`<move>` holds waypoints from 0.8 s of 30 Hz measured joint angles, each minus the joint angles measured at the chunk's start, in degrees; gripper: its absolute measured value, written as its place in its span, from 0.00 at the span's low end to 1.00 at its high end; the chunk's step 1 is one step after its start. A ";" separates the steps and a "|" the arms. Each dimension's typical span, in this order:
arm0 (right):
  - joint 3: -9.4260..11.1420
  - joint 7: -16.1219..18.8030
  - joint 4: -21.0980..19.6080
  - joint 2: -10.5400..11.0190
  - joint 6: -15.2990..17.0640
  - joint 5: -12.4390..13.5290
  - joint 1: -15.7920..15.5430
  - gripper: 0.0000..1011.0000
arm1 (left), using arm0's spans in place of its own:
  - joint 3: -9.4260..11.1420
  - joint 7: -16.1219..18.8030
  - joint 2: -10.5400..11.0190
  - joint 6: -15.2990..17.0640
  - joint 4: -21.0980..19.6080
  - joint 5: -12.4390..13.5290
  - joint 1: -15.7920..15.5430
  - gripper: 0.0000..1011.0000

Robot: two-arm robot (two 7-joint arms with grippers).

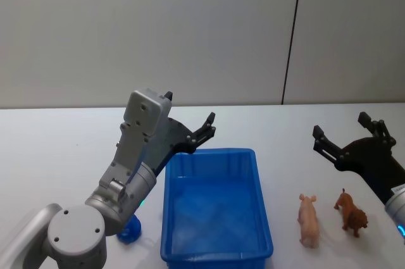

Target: Pick up the two dolls from the table and place them into the box.

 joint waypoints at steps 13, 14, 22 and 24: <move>0.00 0.00 0.00 0.00 0.00 0.00 0.00 0.99 | 0.00 0.00 0.00 0.00 0.00 0.00 0.00 0.99; 0.00 0.00 0.00 0.00 0.00 0.00 0.00 0.99 | 0.00 0.00 0.00 0.00 0.00 0.00 0.00 0.99; 0.00 0.02 0.01 0.01 0.00 0.00 0.00 0.99 | 0.00 0.00 0.00 0.00 0.00 0.00 0.00 0.99; 0.04 0.05 0.07 0.07 0.00 -0.01 0.00 0.99 | 0.00 0.00 0.00 0.00 0.00 0.00 0.00 0.99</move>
